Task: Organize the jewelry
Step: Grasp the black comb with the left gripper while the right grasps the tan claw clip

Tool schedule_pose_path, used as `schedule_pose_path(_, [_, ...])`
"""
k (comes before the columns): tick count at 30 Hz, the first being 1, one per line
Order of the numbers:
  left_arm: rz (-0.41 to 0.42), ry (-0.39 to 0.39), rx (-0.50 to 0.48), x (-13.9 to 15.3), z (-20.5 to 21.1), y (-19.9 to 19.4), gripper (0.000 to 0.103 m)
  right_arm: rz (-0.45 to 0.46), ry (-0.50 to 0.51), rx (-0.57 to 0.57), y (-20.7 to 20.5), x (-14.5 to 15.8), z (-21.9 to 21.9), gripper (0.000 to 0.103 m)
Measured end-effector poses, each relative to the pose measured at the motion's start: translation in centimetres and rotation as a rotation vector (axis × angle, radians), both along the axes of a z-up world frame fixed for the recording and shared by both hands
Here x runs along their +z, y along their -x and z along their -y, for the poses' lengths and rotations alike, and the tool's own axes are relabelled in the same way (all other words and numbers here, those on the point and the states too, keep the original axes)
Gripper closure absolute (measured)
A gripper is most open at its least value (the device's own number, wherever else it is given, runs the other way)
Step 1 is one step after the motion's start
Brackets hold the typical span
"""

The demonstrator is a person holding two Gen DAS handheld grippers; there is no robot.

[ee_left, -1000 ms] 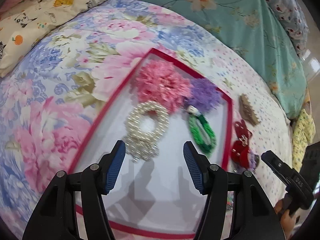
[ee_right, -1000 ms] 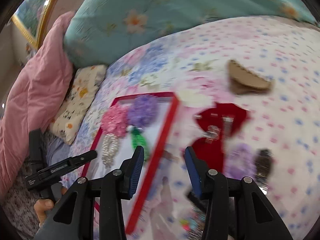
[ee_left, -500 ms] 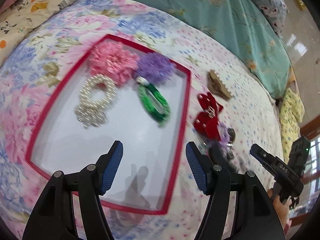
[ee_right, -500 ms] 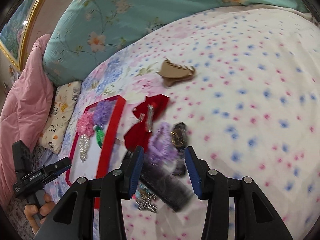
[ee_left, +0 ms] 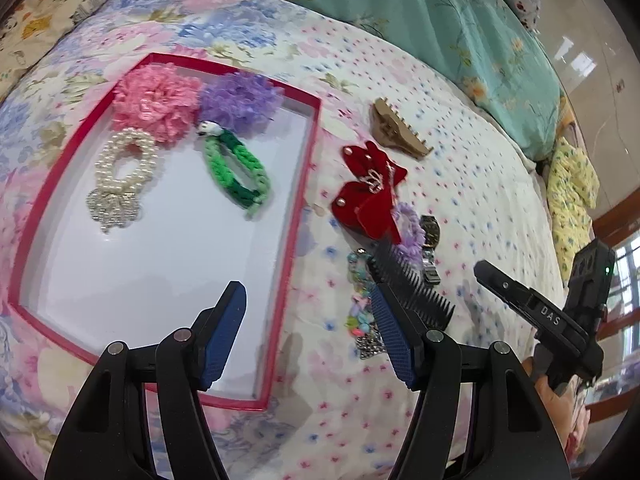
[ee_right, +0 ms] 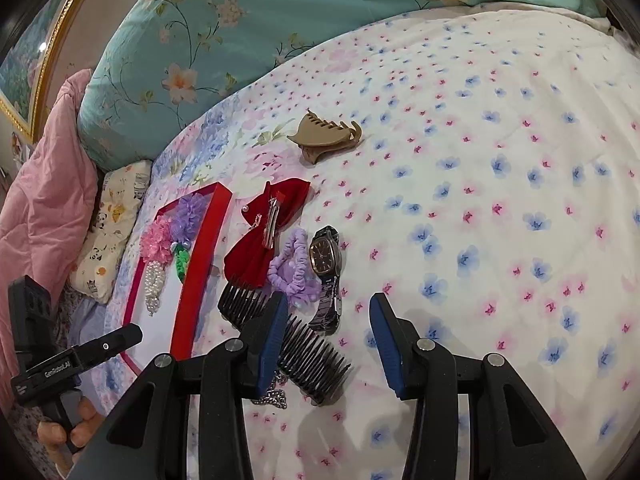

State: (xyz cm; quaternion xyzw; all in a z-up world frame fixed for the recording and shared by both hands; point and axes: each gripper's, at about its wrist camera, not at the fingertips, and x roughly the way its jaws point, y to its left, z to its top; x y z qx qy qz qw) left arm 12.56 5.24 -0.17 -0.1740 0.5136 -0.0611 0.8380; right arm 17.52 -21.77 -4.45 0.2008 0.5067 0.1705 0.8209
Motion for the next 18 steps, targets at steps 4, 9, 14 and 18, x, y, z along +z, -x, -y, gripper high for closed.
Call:
schedule_pose_path(4, [-0.013,-0.001,-0.034,-0.6,1.4,-0.6,0.038,-0.001,0.001,0.000,-0.1,-0.2,0.0,0.058])
schedule_pose_path(9, [-0.030,-0.008,-0.085,-1.5,3.7,-2.0,0.038,-0.001,0.004,0.004,-0.6,-0.3,0.0,0.058])
schedule_pose_path(14, [-0.044,-0.027,-0.119,-2.5,5.7,-3.6,0.038,0.003,0.005,0.011,-1.9,-0.5,-0.2,0.058])
schedule_pose_path(18, [-0.062,-0.027,-0.133,-3.3,6.3,-4.6,0.038,0.006,0.013,0.026,-4.1,-0.7,-0.4,0.057])
